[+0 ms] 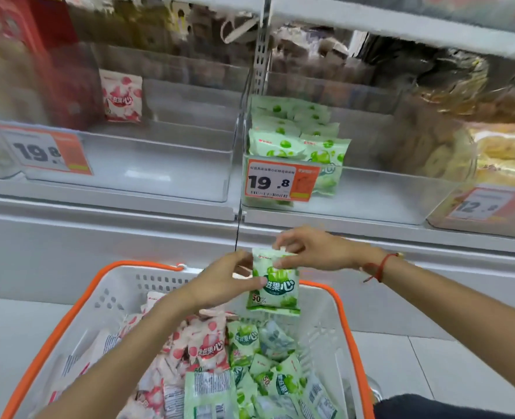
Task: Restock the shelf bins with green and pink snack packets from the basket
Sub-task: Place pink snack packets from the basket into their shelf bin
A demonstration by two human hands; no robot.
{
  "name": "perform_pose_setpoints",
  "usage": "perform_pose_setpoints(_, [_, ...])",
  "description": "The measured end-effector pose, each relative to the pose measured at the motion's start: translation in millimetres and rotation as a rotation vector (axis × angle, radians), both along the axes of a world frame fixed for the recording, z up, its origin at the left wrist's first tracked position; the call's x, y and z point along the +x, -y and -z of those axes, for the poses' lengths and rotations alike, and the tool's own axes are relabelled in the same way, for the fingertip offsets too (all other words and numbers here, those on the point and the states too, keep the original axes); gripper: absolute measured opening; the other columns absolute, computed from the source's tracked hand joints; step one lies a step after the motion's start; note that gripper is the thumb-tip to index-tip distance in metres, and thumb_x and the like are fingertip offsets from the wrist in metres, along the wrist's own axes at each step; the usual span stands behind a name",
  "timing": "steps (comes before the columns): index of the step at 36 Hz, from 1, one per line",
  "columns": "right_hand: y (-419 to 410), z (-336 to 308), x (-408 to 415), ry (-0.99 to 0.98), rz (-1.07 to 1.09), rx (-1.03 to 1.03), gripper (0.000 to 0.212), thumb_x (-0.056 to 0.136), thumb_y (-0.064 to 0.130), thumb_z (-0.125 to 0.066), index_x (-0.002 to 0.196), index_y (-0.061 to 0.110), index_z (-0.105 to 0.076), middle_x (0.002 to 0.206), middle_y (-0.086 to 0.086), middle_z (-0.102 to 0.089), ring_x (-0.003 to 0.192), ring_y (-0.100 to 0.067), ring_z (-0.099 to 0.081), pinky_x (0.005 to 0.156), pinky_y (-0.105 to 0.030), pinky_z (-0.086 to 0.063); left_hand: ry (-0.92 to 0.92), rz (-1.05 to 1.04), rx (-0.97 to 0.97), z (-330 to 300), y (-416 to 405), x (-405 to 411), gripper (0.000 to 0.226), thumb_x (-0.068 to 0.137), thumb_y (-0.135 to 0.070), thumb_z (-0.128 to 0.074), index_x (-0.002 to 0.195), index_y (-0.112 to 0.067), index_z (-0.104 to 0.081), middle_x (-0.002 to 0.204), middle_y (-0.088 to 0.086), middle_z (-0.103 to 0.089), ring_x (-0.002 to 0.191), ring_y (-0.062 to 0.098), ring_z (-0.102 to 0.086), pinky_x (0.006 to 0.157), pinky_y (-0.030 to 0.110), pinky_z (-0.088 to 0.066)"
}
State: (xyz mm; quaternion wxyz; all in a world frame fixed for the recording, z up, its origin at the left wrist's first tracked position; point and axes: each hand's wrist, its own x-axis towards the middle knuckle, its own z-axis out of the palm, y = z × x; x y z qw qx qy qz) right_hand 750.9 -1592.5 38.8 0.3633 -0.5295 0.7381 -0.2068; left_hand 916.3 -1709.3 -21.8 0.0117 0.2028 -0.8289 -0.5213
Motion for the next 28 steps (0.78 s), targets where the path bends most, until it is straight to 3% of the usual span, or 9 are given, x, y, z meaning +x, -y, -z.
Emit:
perform_pose_setpoints(2, [-3,-28,-6,-0.020,0.043,-0.086,0.014,0.083,0.024,-0.072,0.087,0.019,-0.060,0.063,0.013,-0.066,0.063,0.001,-0.059,0.064,-0.016,-0.045,-0.122,-0.024,0.063,-27,0,-8,0.019,0.085,-0.019,-0.070,0.100,-0.022,-0.060,0.094,-0.005,-0.064,0.092,0.008,-0.063,0.076,0.011,-0.048])
perform_pose_setpoints(4, [-8,-57,-10,-0.063,0.092,-0.153,0.019,0.077,0.033,-0.074,0.086,0.021,-0.063,0.078,0.003,-0.071,0.072,-0.010,-0.066,0.071,-0.023,-0.052,-0.227,-0.034,0.066,-54,1,-17,0.017,0.084,-0.012,-0.071,0.093,-0.023,-0.061,0.087,-0.005,-0.065,0.083,0.005,-0.064,0.074,0.011,-0.048])
perform_pose_setpoints(6, [-14,-85,-11,-0.123,0.104,-0.225,0.028,0.073,0.043,-0.070,0.091,0.022,-0.067,0.093,0.000,-0.072,0.086,-0.016,-0.068,0.078,-0.029,-0.055,-0.300,-0.055,0.028,-77,3,-26,0.018,0.083,-0.011,-0.071,0.097,-0.018,-0.063,0.093,0.002,-0.068,0.089,0.012,-0.064,0.080,0.017,-0.051])
perform_pose_setpoints(9, [-26,-120,-16,-0.176,0.115,-0.238,0.036,0.070,0.053,-0.064,0.101,0.036,-0.061,0.100,0.014,-0.067,0.088,-0.010,-0.066,0.074,-0.029,-0.058,-0.398,-0.112,-0.089,-108,5,-43,0.032,0.082,-0.020,-0.074,0.111,-0.011,-0.063,0.103,0.007,-0.069,0.093,0.016,-0.066,0.086,0.027,-0.053])
perform_pose_setpoints(13, [-41,-146,-33,-0.184,0.188,-0.342,0.031,0.079,0.040,-0.065,0.103,0.021,-0.062,0.097,0.000,-0.070,0.081,-0.011,-0.064,0.066,-0.025,-0.058,-0.518,-0.147,-0.286,-144,0,-64,0.024,0.085,-0.026,-0.071,0.107,-0.021,-0.063,0.099,-0.005,-0.069,0.086,0.010,-0.068,0.084,0.039,-0.055])
perform_pose_setpoints(17, [-42,-161,-59,-0.182,0.356,-0.533,0.017,0.083,0.027,-0.067,0.099,0.024,-0.061,0.089,0.006,-0.071,0.076,-0.006,-0.067,0.059,-0.019,-0.055,-0.589,-0.118,-0.359,-181,-3,-88,0.034,0.084,-0.034,-0.070,0.115,-0.031,-0.056,0.102,-0.017,-0.063,0.100,0.004,-0.061,0.092,0.034,-0.050])
perform_pose_setpoints(20, [-34,-162,-79,-0.152,0.491,-0.550,0.021,0.084,0.022,-0.070,0.098,0.021,-0.054,0.077,0.009,-0.069,0.062,-0.005,-0.064,0.052,-0.016,-0.053,-0.544,-0.137,-0.382,-197,4,-111,0.036,0.083,-0.043,-0.068,0.116,-0.035,-0.054,0.106,-0.014,-0.065,0.102,0.006,-0.061,0.092,0.036,-0.049])
perform_pose_setpoints(23, [-22,-155,-92,-0.198,0.511,-0.401,0.026,0.084,0.021,-0.070,0.102,0.013,-0.054,0.083,-0.003,-0.068,0.066,-0.011,-0.062,0.051,-0.015,-0.053,-0.395,-0.144,-0.493,-196,15,-130,0.024,0.084,-0.047,-0.066,0.100,-0.033,-0.057,0.107,-0.011,-0.066,0.102,0.015,-0.062,0.091,0.040,-0.049])
perform_pose_setpoints(28, [-2,-127,-109,-0.222,0.527,-0.203,0.030,0.077,0.024,-0.078,0.100,0.011,-0.064,0.087,-0.008,-0.070,0.068,-0.011,-0.066,0.058,-0.019,-0.055,-0.110,-0.120,-0.773,-183,29,-144,0.022,0.082,-0.045,-0.070,0.095,-0.028,-0.071,0.108,-0.006,-0.069,0.105,0.018,-0.061,0.077,0.030,-0.047])
